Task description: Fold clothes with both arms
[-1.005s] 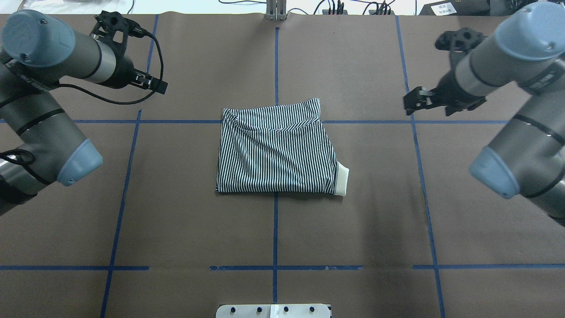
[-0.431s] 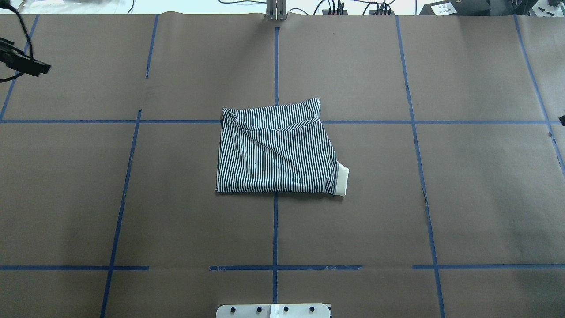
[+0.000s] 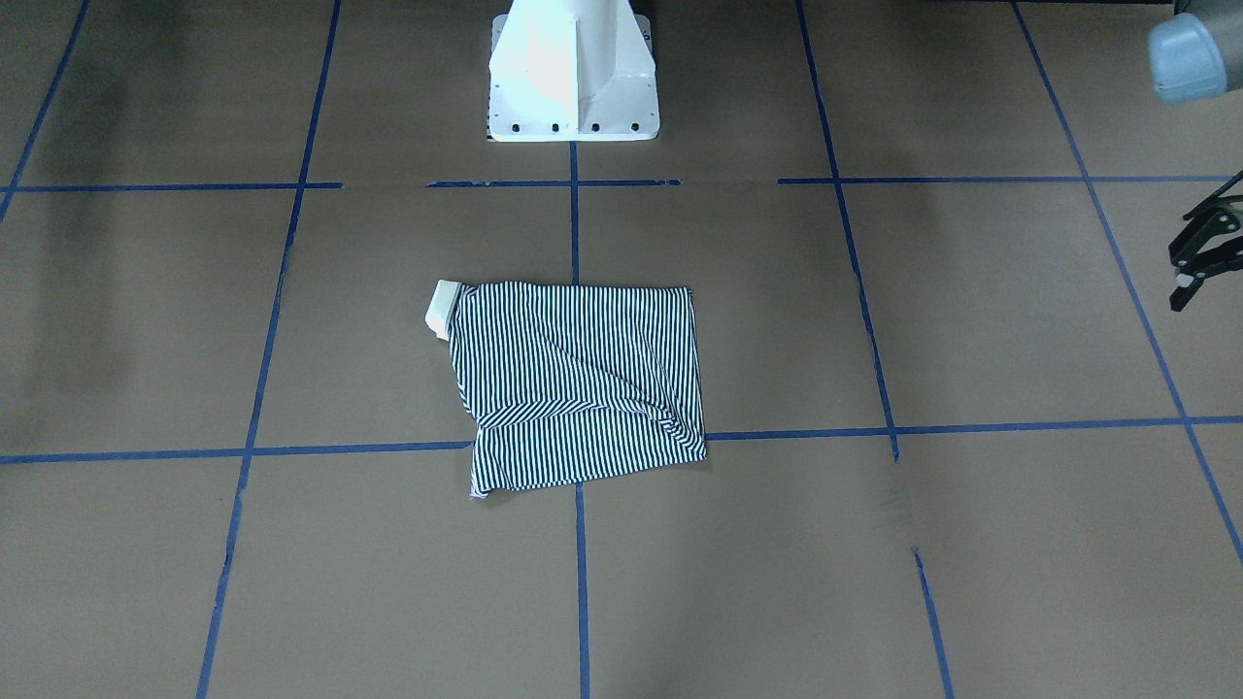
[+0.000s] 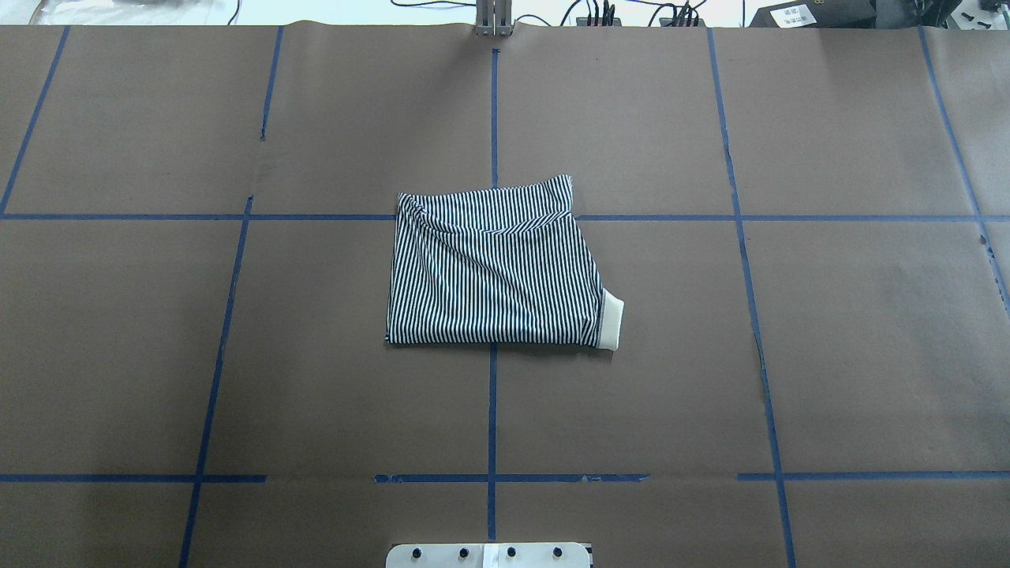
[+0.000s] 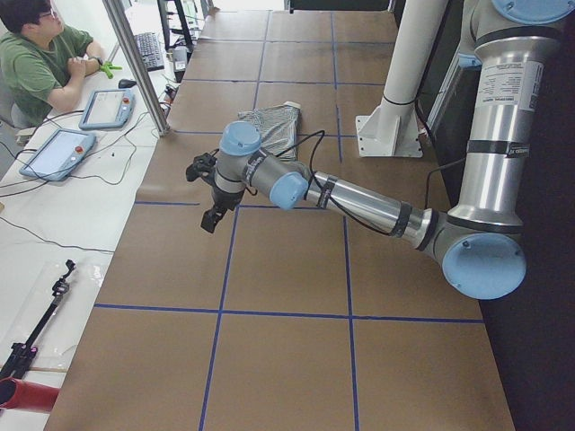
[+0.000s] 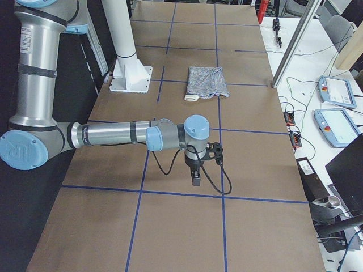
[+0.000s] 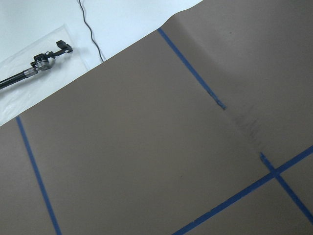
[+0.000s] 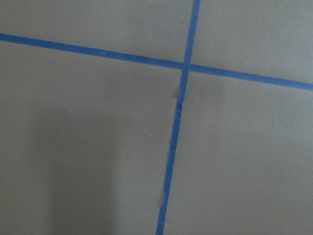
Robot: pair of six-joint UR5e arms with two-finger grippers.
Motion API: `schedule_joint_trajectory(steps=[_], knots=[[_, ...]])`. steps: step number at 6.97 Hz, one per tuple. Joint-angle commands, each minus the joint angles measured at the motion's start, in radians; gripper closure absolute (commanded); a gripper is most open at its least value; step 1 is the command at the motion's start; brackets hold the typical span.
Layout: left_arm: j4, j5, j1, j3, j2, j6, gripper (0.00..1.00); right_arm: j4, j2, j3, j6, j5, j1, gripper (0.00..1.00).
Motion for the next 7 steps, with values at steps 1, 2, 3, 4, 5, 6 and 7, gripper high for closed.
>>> schedule_joint_trajectory(steps=[1,2,3,4,5,6,7], knots=[[-0.011,-0.179,-0.135,0.192,0.053,0.034,0.0,0.001,-0.008,-0.053,0.0,0.027,0.03,0.0],[0.013,-0.204,-0.163,0.195,0.057,0.057,0.0,0.001,-0.009,-0.057,0.0,0.027,0.03,0.0],[0.088,-0.191,-0.156,0.212,0.071,0.059,0.0,0.001,-0.009,-0.057,0.001,0.027,0.03,0.0],[0.18,-0.165,-0.153,0.189,0.068,0.061,0.0,0.001,-0.009,-0.057,0.001,0.027,0.03,0.0],[0.193,-0.117,-0.153,0.169,0.076,0.061,0.0,0.001,-0.009,-0.056,0.001,0.028,0.03,0.0],[0.212,-0.112,-0.154,0.151,0.077,0.077,0.0,0.001,-0.009,-0.056,0.001,0.028,0.03,0.0],[0.21,-0.1,-0.162,0.152,0.083,0.091,0.0,0.001,-0.009,-0.056,0.001,0.028,0.03,0.0]])
